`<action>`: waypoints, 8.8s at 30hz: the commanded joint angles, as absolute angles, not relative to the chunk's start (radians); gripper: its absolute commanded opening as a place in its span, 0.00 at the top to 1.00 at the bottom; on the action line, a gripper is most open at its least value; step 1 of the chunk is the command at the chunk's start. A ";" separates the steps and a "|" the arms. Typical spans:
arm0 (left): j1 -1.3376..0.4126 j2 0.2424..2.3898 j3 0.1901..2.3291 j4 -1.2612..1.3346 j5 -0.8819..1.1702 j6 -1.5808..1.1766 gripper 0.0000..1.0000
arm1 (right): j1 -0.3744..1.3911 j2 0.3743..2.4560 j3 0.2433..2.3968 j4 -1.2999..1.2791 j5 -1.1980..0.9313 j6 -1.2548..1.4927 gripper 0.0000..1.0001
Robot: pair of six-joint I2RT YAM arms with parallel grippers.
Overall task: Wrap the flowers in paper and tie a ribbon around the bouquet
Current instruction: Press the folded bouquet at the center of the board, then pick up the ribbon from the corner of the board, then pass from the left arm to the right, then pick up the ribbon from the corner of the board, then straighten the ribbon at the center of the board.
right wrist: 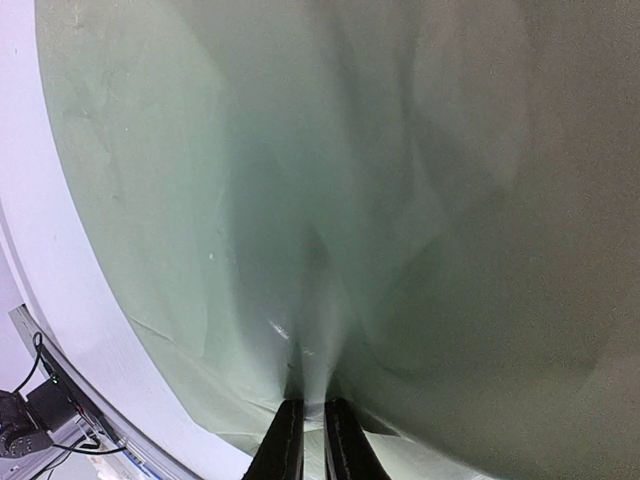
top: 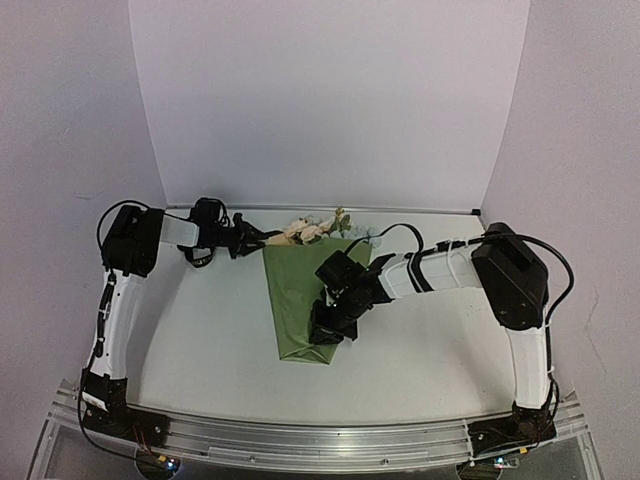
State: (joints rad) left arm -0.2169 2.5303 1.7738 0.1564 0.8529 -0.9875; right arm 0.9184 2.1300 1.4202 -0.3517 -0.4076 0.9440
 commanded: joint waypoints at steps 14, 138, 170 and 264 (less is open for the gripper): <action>-0.212 2.312 1.863 -0.044 0.851 -0.823 0.66 | 0.851 1.978 1.456 -0.414 -0.420 0.926 0.81; -0.730 1.566 1.476 0.208 1.071 -0.667 1.00 | 0.989 1.491 1.253 0.213 -0.097 0.261 0.30; -0.357 1.435 1.196 -0.435 -0.055 -0.672 0.10 | 0.989 1.321 1.029 -0.168 0.526 0.358 1.00; -0.465 1.067 0.395 -0.444 -0.221 -1.175 1.00 | 0.712 1.132 0.689 -0.913 0.372 0.802 1.00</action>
State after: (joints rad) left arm -0.4622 1.0277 0.4061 -0.4980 -0.2525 -1.1394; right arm 0.7128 1.0742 0.6628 -0.8963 0.3448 0.7762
